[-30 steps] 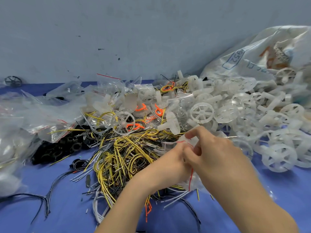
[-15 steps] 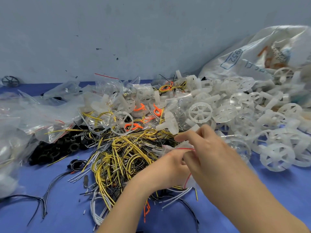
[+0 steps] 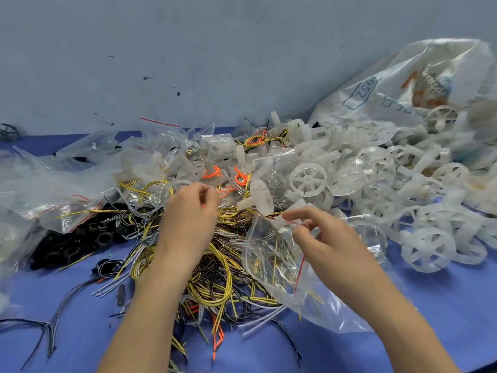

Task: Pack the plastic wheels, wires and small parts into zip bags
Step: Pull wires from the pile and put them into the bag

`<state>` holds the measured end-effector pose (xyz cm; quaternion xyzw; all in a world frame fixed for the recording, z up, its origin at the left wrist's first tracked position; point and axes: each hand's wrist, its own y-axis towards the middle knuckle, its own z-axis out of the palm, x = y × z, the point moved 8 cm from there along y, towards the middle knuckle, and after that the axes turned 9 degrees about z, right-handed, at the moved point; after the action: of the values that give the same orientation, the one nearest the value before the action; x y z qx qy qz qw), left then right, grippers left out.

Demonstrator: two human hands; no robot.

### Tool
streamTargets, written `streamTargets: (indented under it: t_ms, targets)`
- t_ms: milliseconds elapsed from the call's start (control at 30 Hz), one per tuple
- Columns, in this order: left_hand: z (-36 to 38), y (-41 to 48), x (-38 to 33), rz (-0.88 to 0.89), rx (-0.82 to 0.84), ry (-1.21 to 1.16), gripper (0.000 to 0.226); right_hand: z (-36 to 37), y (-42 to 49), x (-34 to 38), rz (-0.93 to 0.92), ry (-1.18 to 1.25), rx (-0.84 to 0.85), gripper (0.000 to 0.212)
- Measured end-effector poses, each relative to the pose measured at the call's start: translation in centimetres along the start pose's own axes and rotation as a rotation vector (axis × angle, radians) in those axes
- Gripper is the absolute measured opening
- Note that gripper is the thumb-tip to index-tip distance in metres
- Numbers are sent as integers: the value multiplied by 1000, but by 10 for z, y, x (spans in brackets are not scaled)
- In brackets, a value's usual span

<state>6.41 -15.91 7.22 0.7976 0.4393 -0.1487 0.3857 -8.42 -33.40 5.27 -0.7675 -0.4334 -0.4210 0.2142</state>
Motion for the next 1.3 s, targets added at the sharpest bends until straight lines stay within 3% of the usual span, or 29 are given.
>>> streamTargets:
  t_ms: [67, 100, 233, 533, 700, 767, 867, 933, 1133, 1300]
  targets:
    - [-17, 1, 23, -94, -172, 133, 26, 1, 4, -3, 12, 31, -7, 22]
    - [-19, 2, 38, -164, -183, 166, 29, 2, 6, -4, 15, 33, -14, 22]
    - [-4, 5, 77, -327, -10, 29, 37, 9, 11, -1, 0, 51, -50, 22]
    - [-10, 5, 67, -216, -122, -56, 34, 20, 6, 22, -105, -36, -240, 21]
    - [-30, 3, 56, -127, -250, -162, 32, 8, -13, 46, -220, -44, -482, 19]
    - [-37, 2, 59, -167, -283, -306, 30, -4, -26, 56, -298, -6, -606, 19]
    - [-33, -1, 69, -377, -328, -954, 27, -17, -44, 72, -435, -5, -760, 23]
    - [-27, -5, 73, -490, -334, -1297, 27, -15, -47, 77, -492, -16, -765, 23]
    - [-22, -26, 93, -698, -362, -1415, 11, 28, -18, 60, -367, 18, -459, 24]
    - [-16, -27, 78, -706, -139, -1808, 29, 40, -10, 52, -289, 75, -397, 25]
